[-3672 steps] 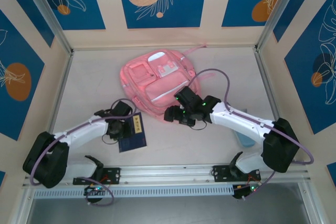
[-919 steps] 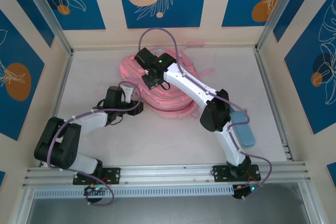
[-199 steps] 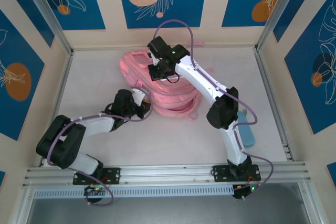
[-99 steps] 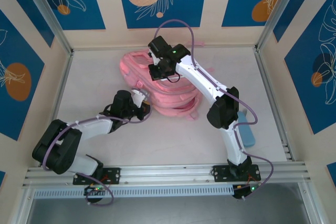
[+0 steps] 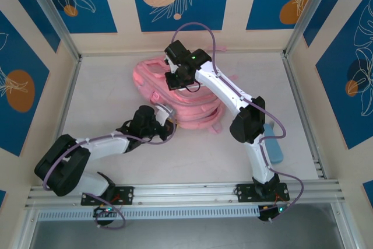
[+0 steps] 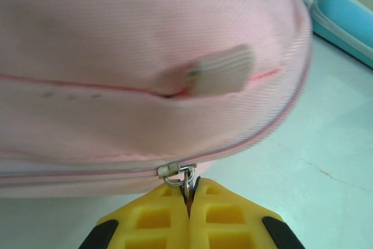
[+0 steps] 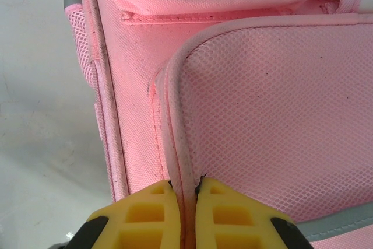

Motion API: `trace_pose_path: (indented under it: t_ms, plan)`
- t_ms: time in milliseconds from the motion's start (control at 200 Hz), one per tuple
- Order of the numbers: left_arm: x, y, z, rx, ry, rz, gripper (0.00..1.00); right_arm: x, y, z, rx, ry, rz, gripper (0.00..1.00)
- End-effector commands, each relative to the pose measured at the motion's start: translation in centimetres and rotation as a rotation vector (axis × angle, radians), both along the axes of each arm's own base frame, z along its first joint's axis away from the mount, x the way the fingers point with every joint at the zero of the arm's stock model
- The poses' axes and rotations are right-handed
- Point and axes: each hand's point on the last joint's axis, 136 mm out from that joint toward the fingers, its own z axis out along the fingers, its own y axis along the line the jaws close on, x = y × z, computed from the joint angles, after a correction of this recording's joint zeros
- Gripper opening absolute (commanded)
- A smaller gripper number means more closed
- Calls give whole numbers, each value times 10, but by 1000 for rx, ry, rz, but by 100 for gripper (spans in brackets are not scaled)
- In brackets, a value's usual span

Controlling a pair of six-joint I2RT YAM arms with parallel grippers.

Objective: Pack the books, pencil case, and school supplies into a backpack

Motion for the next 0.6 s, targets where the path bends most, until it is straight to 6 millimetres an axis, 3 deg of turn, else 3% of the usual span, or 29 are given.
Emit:
trace_pose_path:
  t_ms: [0,215,445,495,595]
  plan:
    - [-22,-30,24,-81,-20,-110,0,12,18,50,163,-93,-17,0]
    - [-31,-62,28,-95,-20,-152,0,5,30,40,193,-50,-5,0]
    - [-24,-60,16,-71,30,-92,0,-3,18,35,159,-31,-13,2]
    - [-24,-57,13,-57,60,-69,8,-4,11,35,157,-25,-20,5]
    - [-26,-46,5,-26,142,-7,37,-9,-5,30,153,-13,-38,10]
